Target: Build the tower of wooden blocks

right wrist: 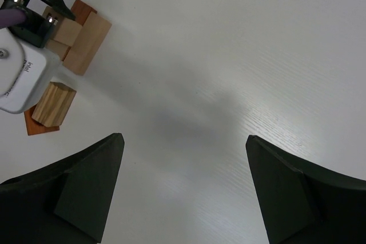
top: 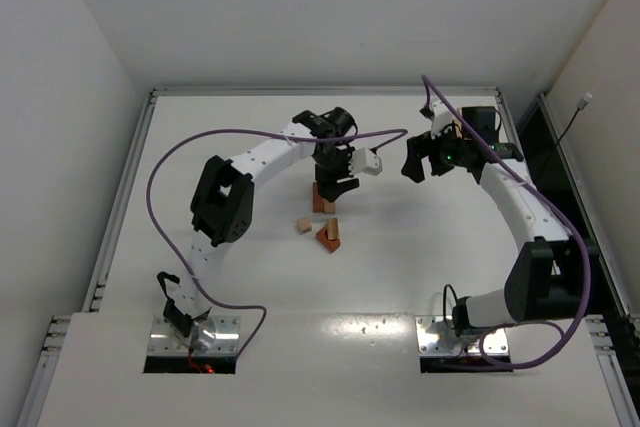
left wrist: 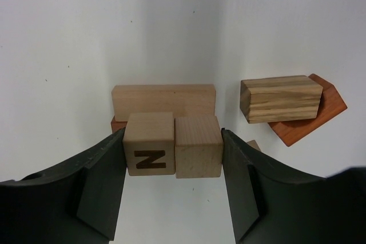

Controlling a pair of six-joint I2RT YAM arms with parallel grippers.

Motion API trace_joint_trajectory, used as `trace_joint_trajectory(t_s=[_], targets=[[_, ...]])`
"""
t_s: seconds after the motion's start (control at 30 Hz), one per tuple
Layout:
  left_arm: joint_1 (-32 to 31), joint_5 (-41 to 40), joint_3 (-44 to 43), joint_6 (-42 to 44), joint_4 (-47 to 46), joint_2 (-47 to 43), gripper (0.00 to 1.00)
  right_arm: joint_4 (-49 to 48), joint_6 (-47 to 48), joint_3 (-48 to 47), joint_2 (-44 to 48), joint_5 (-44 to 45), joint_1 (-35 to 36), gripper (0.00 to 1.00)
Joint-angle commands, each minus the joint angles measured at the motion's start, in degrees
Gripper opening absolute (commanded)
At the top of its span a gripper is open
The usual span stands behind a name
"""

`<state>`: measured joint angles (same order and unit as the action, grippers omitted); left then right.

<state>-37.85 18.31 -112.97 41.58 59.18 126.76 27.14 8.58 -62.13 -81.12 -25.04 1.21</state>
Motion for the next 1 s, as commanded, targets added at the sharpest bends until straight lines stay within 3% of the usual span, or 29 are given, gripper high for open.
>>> trace_joint_trajectory(t_s=[0.0, 0.4, 0.97], targets=[[0.23, 0.07, -1.82, 0.96, 0.76, -0.72, 0.0, -1.3, 0.47, -2.3, -0.18, -3.09, 0.02, 0.85], [0.23, -4.5, 0.99, -1.33, -1.79, 0.33, 0.0, -1.3, -0.05, -2.82, -0.7, -3.09, 0.02, 0.85], [1.81, -4.51, 0.38, -2.56, -2.31, 2.44, 0.02, -1.3, -0.05, -3.34, -1.76, -3.62, 0.02, 0.85]])
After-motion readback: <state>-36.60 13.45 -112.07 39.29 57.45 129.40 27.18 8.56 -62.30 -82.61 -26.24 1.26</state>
